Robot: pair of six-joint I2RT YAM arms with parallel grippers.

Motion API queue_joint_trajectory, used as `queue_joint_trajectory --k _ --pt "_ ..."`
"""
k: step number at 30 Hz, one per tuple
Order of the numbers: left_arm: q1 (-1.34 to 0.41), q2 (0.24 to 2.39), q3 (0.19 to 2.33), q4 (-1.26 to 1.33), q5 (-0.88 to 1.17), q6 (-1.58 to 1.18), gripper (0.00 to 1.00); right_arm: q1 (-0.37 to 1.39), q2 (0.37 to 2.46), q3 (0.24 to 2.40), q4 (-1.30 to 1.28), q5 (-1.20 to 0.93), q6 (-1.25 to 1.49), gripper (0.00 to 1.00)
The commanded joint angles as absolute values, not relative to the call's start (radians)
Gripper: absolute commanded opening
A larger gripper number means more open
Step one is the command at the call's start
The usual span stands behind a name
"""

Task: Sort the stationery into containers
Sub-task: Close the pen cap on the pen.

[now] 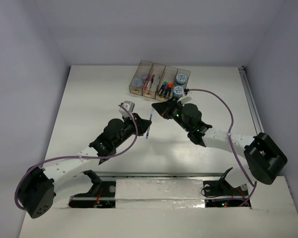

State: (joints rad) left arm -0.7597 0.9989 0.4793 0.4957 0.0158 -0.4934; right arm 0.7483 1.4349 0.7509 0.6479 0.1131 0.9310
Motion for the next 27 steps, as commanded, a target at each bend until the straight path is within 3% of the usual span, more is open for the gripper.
queue_joint_trajectory --k 1,27 --pt "-0.762 1.0 0.526 0.522 0.018 -0.479 0.0 0.758 1.397 0.744 0.719 0.14 0.916 0.0" --pt "-0.762 0.997 0.529 0.522 0.026 -0.471 0.0 0.758 1.417 0.753 0.719 0.144 0.913 0.0"
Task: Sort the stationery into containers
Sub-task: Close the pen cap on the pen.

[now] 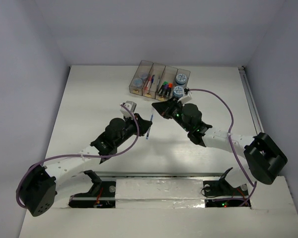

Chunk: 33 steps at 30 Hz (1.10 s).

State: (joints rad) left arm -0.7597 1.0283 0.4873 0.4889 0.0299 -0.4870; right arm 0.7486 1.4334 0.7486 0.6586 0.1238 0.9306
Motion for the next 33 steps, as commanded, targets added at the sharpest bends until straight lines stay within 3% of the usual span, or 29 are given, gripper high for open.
queue_joint_trajectory --k 1,33 --pt "-0.762 0.994 0.529 0.523 0.028 -0.471 0.0 0.758 1.417 0.753 0.718 0.144 0.913 0.0" --pt "-0.762 0.95 0.514 0.522 -0.054 -0.489 0.0 0.824 1.405 0.735 0.741 0.229 0.871 0.0"
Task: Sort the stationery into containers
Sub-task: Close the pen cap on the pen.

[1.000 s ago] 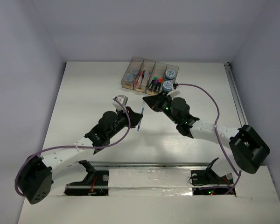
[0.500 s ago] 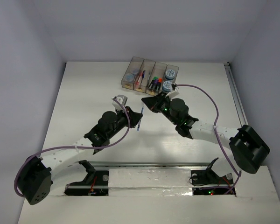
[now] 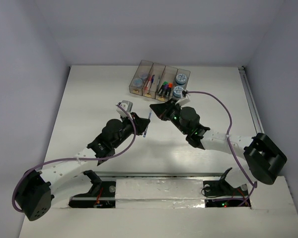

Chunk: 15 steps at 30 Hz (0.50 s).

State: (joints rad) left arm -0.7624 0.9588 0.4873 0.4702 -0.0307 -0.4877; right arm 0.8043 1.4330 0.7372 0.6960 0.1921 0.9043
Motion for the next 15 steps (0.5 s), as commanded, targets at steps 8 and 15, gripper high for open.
queue_joint_trajectory --k 8,15 --pt "-0.762 0.948 0.509 0.548 -0.08 -0.506 0.0 0.865 1.387 0.706 0.787 0.302 0.882 0.0" --pt "-0.762 0.968 0.514 0.554 -0.077 -0.511 0.0 0.908 1.387 0.712 0.781 0.347 0.847 0.0"
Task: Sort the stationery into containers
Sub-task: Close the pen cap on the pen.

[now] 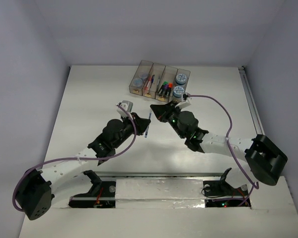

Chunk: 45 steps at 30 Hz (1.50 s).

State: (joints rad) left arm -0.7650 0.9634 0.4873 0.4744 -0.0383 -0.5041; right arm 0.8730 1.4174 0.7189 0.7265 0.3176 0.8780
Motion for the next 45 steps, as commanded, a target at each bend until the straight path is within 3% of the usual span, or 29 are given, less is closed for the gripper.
queue_joint_trajectory --k 1,27,45 --pt "-0.762 0.974 0.514 0.56 -0.077 -0.511 0.0 0.908 1.385 0.709 0.785 0.342 0.847 0.0" --pt "-0.762 0.962 0.526 0.529 -0.048 -0.491 0.0 0.908 1.347 0.845 0.476 0.267 0.67 0.0" --pt "-0.781 0.928 0.499 0.549 -0.072 -0.466 0.0 0.833 1.377 0.842 0.405 0.207 0.856 0.0"
